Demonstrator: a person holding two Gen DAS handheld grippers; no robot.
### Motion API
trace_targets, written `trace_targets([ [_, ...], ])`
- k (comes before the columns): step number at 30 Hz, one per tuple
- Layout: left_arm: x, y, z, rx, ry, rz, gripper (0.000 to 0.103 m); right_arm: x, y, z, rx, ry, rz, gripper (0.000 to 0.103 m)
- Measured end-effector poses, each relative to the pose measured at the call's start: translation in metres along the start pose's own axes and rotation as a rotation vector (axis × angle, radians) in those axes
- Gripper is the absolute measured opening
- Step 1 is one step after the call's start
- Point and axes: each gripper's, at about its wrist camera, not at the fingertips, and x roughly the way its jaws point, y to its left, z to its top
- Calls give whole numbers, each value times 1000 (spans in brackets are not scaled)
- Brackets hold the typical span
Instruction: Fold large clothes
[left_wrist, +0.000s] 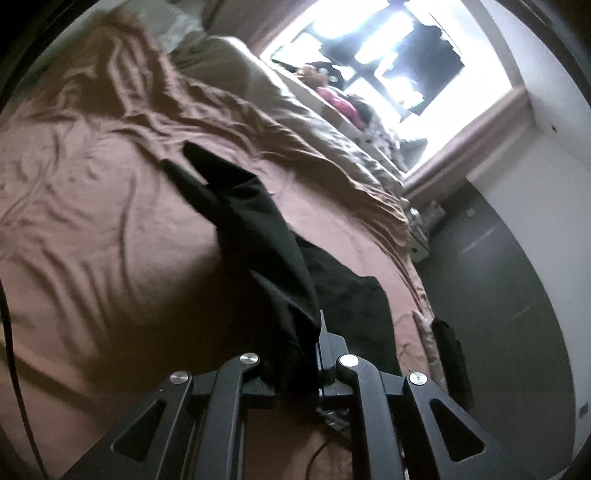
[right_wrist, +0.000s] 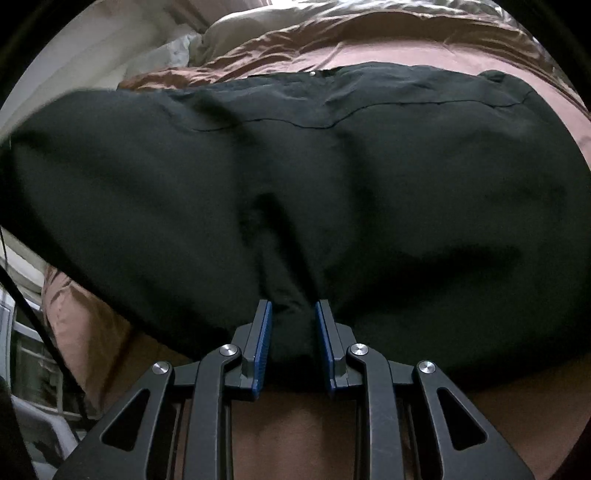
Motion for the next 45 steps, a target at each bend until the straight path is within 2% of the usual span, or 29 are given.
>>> trace_targets([
  [3, 6, -30, 7, 44, -1, -13, 12, -12, -11, 5, 47, -9, 52, 21],
  [8, 16, -76, 14, 111, 1, -46, 12, -48, -42, 4, 106, -85, 111, 21],
  [12, 32, -110, 14, 157, 19, -69, 12, -83, -72, -10, 174, -139, 157, 22],
  [19, 75, -164, 6, 222, 79, -105, 12, -134, -122, -35, 236, -237, 160, 22],
  [23, 103, -192, -1, 258, 121, -120, 12, -149, -149, -53, 292, -249, 151, 22],
  [30, 184, -235, -37, 310, 254, -116, 12, -189, -196, -79, 367, -259, 142, 22],
  [31, 194, -239, -44, 317, 276, -111, 12, -197, -200, -82, 369, -265, 139, 24],
  [32, 207, -244, -53, 326, 303, -107, 12, -202, -204, -85, 376, -275, 136, 35],
  [34, 229, -251, -69, 339, 353, -100, 12, -213, -215, -94, 395, -303, 131, 69],
  [35, 237, -254, -75, 346, 370, -95, 12, -218, -219, -99, 402, -314, 127, 74],
  [40, 263, -268, -109, 403, 452, -88, 16, -225, -237, -115, 454, -313, 109, 75],
  [42, 268, -271, -115, 412, 489, -91, 24, -226, -238, -117, 465, -302, 119, 75],
  [44, 268, -270, -116, 406, 510, -124, 39, -228, -236, -116, 468, -298, 136, 75],
  [45, 266, -270, -116, 398, 515, -147, 41, -227, -235, -115, 467, -296, 141, 75],
])
